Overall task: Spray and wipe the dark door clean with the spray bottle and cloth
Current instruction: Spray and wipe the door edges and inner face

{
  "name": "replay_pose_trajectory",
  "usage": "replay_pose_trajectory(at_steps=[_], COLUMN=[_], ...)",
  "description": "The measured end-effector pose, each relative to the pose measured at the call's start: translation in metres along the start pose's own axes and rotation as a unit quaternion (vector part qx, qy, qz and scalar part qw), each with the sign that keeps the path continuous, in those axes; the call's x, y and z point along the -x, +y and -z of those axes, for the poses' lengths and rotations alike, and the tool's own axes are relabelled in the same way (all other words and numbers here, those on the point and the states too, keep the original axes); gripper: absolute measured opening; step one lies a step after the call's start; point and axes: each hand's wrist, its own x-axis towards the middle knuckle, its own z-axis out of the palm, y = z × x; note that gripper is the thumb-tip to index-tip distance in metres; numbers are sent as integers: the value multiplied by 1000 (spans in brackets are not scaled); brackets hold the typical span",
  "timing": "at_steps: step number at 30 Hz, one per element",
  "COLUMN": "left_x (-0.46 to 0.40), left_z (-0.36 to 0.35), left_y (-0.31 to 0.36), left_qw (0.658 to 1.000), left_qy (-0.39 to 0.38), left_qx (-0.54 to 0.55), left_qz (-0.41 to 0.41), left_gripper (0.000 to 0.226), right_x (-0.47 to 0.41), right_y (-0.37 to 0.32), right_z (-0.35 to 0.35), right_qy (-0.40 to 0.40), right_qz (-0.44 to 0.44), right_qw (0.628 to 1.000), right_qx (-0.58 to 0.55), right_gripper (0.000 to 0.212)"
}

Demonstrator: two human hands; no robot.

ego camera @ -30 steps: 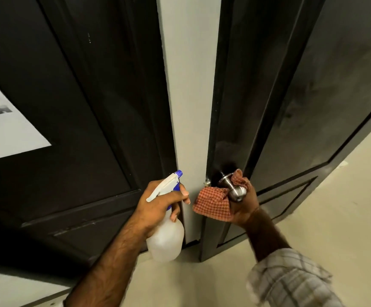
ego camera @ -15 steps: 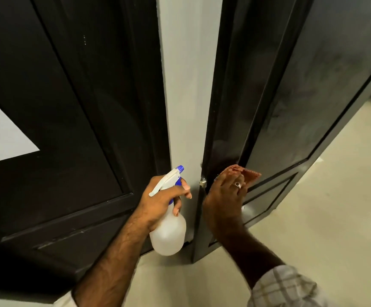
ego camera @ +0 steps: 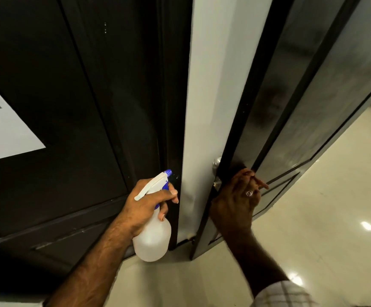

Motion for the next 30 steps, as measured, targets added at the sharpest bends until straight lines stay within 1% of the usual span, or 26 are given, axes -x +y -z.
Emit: replay_pose_trajectory(at_steps=[1, 3, 4, 5, 6, 7, 8, 9, 11, 12, 14, 15, 16, 17, 18, 19, 20, 21, 22, 24, 25, 26, 27, 28, 29, 30], left_x=[1, -2, -4, -6, -8, -10, -12, -15, -20, -23, -28, -30, -32, -33, -34, -35, -36, -37, -38, -39, -40, -40, -41, -41, -42, -42], left_z=[0, -3, -7, -12, -18, -24, -30, -39, -55, -63, -81, -88, -95, -101, -106, -111, -115, -120, -125, -135, -139, -145, -147, -148, -151, -152], left_y=[-2, -5, -6, -5, -6, -6, -6, -5, -4, -4, -6, -8, -11, -13, -14, -14, -13, -10, -7, -2, -1, -1, -1, -3, -4, -5], left_qw=[1000, 1000, 1000, 1000, 1000, 1000, 1000, 1000, 999, 999, 998, 998, 997, 996, 995, 994, 994, 995, 995, 994, 993, 992, 992, 991, 991, 989], left_qy=[2, 8, 13, 18, 21, 22, 22, 22, 33, 41, 52, 58, 68, 79, 88, 96, 93, 86, 80, 92, 101, 107, 111, 117, 123, 134], left_qx=[-5, -7, -4, -3, -4, -6, -8, -8, -8, -11, -20, -23, -24, -18, -13, -15, -22, -37, -48, -55, -55, -59, -59, -56, -49, -38], left_qz=[3, 8, 11, 11, 10, 11, 11, 12, 12, 10, 9, 11, 15, 26, 40, 51, 50, 44, 38, 27, 25, 25, 26, 26, 33, 43], left_gripper=[37, 34, 34, 35, 39, 41, 39, 35, 26, 25, 29, 35, 45, 58, 71, 74, 66, 50, 37, 32, 37, 39, 38, 36, 39, 47], right_x=[-10, -27, -33, -40, -51, -63, -74, -85, -93, -88, -68, -57, -49, -45, -45, -51, -56, -66, -74, -87, -88, -84, -80, -75, -70, -66], right_y=[3, 13, 22, 32, 45, 58, 70, 82, 96, 99, 94, 88, 84, 81, 79, 82, 87, 93, 98, 99, 95, 89, 81, 70, 64, 59], right_z=[10, 25, 28, 37, 45, 52, 58, 60, 54, 46, 25, 15, 8, 1, 5, 6, 13, 9, 12, 21, 29, 39, 42, 51, 53, 61], right_qy=[-29, -127, -166, -191, -218, -252, -300, -340, -393, -411, -433, -443, -453, -461, -467, -466, -467, -454, -433, -417, -403, -374, -331, -281, -258, -246], right_qz=[-26, -70, -79, -90, -100, -111, -135, -159, -196, -199, -249, -277, -285, -274, -277, -280, -288, -287, -276, -198, -137, -75, 16, 97, 143, 160], right_qw=[999, 989, 981, 971, 954, 924, 876, 825, 696, 611, 413, 311, 233, 186, 165, 166, 207, 283, 371, 588, 707, 819, 910, 952, 955, 953], right_qx=[-12, -42, -68, -110, -181, -264, -353, -423, -568, -647, -761, -794, -812, -823, -823, -823, -810, -794, -774, -665, -565, -430, -249, -78, 29, 79], right_gripper=[84, 103, 108, 102, 86, 63, 43, 34, 49, 54, 61, 72, 89, 101, 104, 99, 87, 71, 58, 44, 40, 36, 34, 39, 50, 57])
